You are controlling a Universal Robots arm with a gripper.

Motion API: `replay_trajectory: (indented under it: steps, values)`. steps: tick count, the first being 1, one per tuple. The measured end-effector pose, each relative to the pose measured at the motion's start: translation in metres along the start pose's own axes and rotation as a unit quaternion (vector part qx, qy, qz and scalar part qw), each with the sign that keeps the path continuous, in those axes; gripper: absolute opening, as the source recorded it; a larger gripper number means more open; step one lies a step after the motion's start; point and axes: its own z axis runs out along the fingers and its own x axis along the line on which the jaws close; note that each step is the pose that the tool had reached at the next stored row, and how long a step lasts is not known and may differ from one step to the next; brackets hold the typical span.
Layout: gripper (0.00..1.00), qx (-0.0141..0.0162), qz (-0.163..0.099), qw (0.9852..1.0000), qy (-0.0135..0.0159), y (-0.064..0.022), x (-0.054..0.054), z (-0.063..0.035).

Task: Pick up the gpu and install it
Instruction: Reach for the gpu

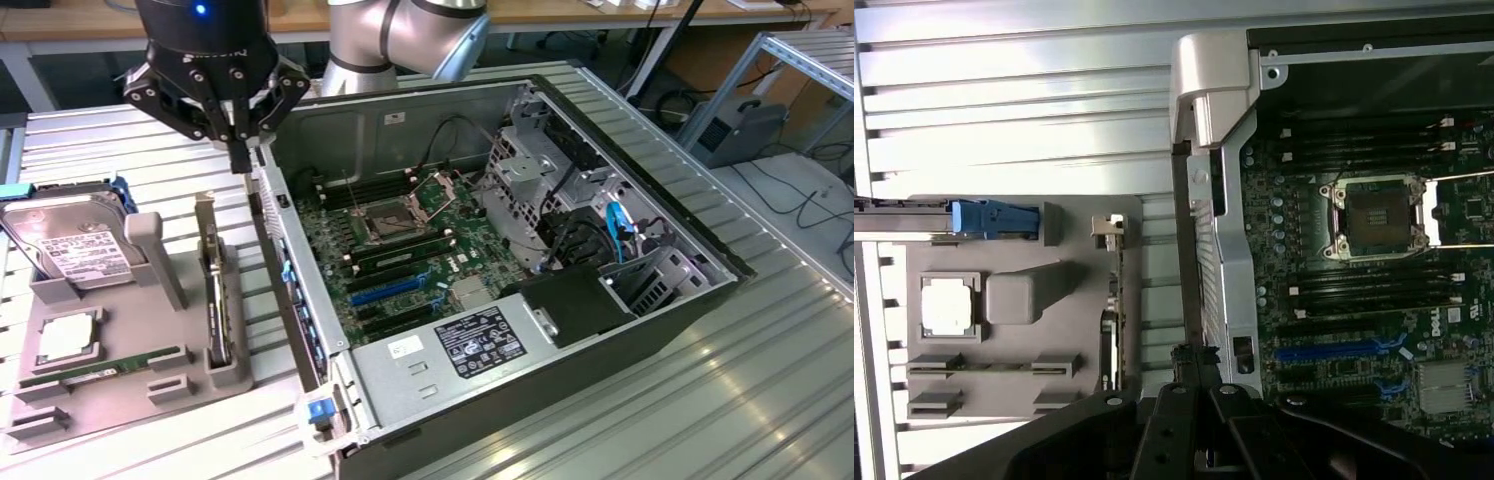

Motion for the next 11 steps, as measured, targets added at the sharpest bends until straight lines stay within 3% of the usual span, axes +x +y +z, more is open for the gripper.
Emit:
replay_trajectory:
  steps: [11]
  values:
    - [0.11,0.0,0.0,1.0,0.0,-0.0006,0.0076,-0.0002]
